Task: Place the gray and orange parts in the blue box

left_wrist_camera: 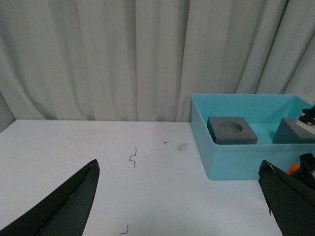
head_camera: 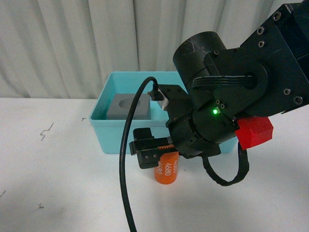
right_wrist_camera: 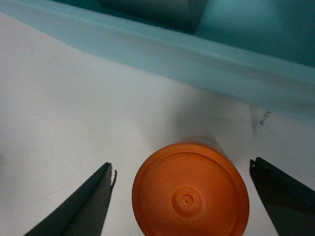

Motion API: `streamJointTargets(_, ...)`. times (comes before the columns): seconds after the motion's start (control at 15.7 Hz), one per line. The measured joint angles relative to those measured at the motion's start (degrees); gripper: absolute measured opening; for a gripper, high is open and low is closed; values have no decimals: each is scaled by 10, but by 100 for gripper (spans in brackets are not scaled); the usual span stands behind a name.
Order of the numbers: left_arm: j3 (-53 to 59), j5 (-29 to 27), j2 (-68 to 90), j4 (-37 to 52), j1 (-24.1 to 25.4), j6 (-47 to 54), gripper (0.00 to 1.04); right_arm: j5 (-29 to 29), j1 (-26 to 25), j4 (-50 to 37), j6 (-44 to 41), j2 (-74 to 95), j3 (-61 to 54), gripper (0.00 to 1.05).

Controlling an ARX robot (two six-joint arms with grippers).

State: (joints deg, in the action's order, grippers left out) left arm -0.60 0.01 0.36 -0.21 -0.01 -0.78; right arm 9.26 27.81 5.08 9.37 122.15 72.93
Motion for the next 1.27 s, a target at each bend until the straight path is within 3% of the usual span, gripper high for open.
streamJointTargets(0.13,0,0,0,0,0,0,98,-7,0,-1,-3,0,0,55)
streamJointTargets(0.19,0,0,0,0,0,0,98,-7,0,-3,-5,-1,1,50)
streamJointTargets(0.89,0,0,0,0,0,0,98,22,25,34,-47,-127,27,48)
streamJointTargets(1.27,0,0,0,0,0,0,98,24,-26,29,-61,-143,61,48)
